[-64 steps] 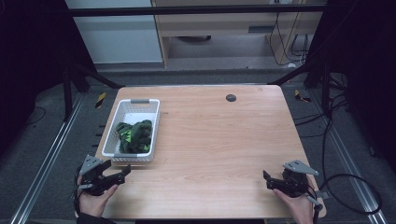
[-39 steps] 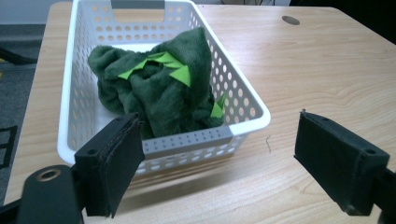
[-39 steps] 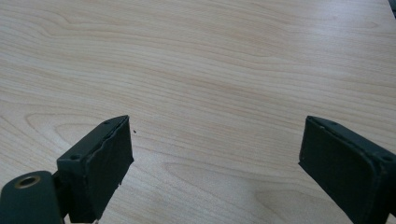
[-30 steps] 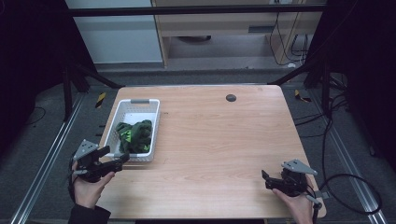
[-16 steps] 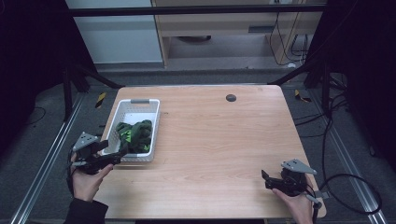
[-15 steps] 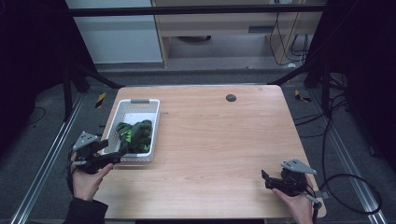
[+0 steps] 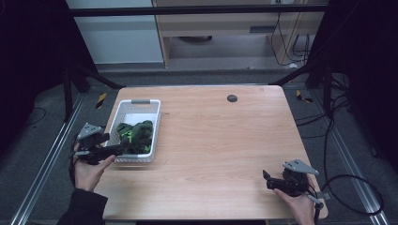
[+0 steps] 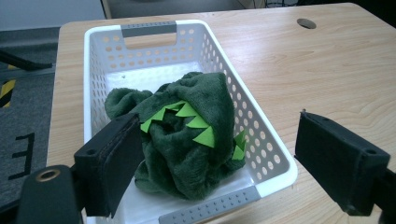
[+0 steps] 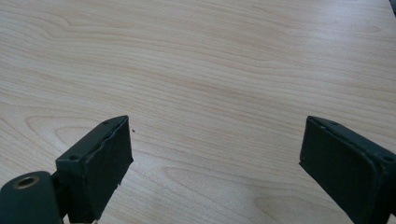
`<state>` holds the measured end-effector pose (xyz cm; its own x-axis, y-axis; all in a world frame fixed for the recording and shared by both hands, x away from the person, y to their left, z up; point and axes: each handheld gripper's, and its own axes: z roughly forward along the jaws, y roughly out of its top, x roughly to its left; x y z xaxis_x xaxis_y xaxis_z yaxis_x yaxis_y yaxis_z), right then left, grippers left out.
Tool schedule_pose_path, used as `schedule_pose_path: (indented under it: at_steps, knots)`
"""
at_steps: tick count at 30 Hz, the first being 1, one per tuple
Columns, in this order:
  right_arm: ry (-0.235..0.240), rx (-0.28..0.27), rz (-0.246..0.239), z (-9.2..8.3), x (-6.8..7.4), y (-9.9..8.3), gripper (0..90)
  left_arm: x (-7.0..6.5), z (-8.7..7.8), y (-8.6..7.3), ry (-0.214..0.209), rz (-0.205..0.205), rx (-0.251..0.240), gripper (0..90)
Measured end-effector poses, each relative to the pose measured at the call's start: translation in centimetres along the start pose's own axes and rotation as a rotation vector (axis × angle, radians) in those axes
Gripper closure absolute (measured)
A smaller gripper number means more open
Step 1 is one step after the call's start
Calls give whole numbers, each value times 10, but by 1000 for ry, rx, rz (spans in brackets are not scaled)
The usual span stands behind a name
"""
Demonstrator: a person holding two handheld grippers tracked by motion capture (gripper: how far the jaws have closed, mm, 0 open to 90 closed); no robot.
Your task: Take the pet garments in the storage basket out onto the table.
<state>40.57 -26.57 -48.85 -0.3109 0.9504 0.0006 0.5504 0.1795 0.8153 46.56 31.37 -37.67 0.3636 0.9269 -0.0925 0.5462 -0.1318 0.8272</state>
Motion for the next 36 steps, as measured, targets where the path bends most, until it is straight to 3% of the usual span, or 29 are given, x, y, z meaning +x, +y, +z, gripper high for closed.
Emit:
schedule_pose_path:
  at_steps: [16,36]
  knots:
    - [3,3,1,0,-1,0,91,-4,18,21,-4,38,62,145]
    - [19,13,-3,2,-1,0,92,-2,50,33,18,82,194,145]
